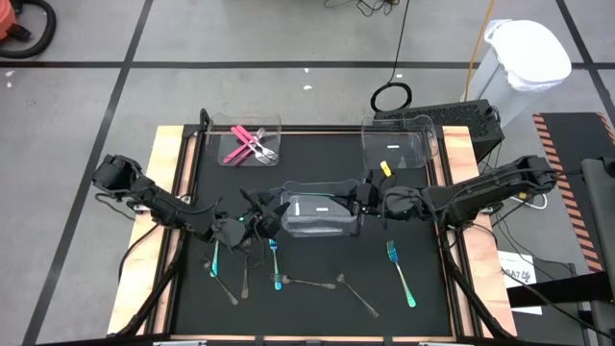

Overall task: Sort silverware by color (type)
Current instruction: Put the blue fork into the right transparent bin

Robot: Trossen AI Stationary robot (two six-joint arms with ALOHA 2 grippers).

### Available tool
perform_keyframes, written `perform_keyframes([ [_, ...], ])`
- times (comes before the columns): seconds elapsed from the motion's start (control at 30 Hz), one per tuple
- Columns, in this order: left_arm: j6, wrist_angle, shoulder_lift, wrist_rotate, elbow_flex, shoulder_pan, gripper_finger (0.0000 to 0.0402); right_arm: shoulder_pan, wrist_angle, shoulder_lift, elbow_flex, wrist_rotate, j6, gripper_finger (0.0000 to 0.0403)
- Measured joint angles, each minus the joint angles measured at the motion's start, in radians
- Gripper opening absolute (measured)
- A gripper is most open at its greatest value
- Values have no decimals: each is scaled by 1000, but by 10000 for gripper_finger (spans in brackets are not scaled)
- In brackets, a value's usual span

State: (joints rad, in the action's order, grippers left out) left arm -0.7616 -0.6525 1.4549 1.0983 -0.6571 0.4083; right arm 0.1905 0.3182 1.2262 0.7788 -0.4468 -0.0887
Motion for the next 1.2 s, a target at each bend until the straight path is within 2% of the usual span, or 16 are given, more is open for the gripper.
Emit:
perform_keyframes([
  [0.17,-3,-14,-57,2,0,40,233,16,-123,-129,0,-2,5,4],
  [0.4,-3,-13,-126,26,0,90,233,26,-161,-315,0,-5,68,4],
  [0.53,-3,-11,-138,83,0,97,233,26,-247,-407,0,-77,82,4],
  [0.7,-3,-12,-139,89,0,97,233,25,-389,-515,0,-153,73,4],
  [1.0,23,-12,-139,64,0,95,233,21,-509,-659,0,-164,47,4],
  [1.2,24,-20,-139,55,0,95,233,-28,-572,-709,0,-260,28,4],
])
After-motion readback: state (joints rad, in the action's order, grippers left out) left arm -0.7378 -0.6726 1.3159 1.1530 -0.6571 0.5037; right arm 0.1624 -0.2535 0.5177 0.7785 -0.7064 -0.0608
